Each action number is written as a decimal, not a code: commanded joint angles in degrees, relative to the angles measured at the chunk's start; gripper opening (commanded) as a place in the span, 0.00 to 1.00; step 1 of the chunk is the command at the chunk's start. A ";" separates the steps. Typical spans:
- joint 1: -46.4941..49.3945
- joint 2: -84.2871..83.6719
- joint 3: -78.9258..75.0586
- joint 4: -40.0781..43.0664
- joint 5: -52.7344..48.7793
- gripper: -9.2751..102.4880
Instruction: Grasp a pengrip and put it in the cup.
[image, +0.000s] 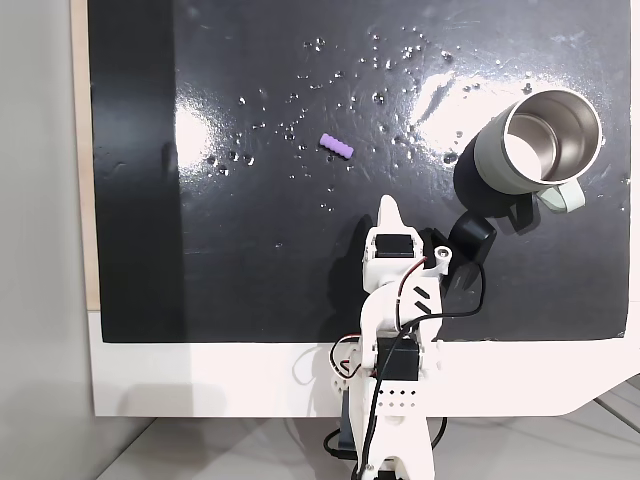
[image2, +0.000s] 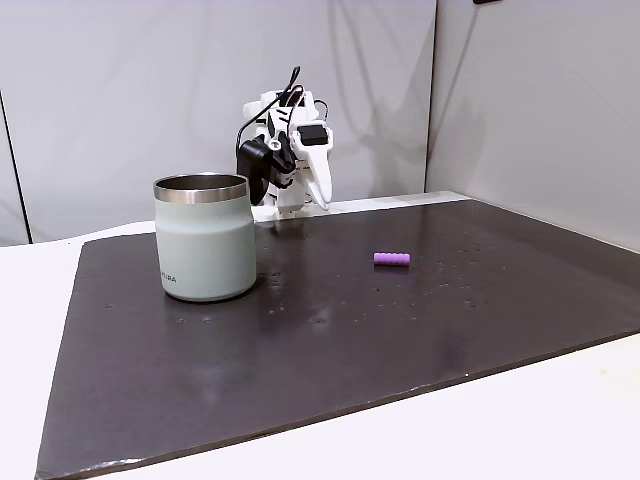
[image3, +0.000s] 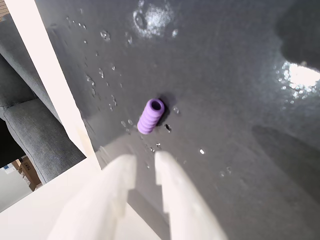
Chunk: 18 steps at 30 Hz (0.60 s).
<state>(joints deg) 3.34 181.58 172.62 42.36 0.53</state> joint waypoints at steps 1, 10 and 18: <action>-0.44 0.53 -0.44 0.26 -0.53 0.08; -0.44 0.53 -0.44 0.26 -0.53 0.08; -2.29 0.09 -10.28 5.36 -1.41 0.08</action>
<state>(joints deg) 2.64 181.58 169.80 46.23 0.26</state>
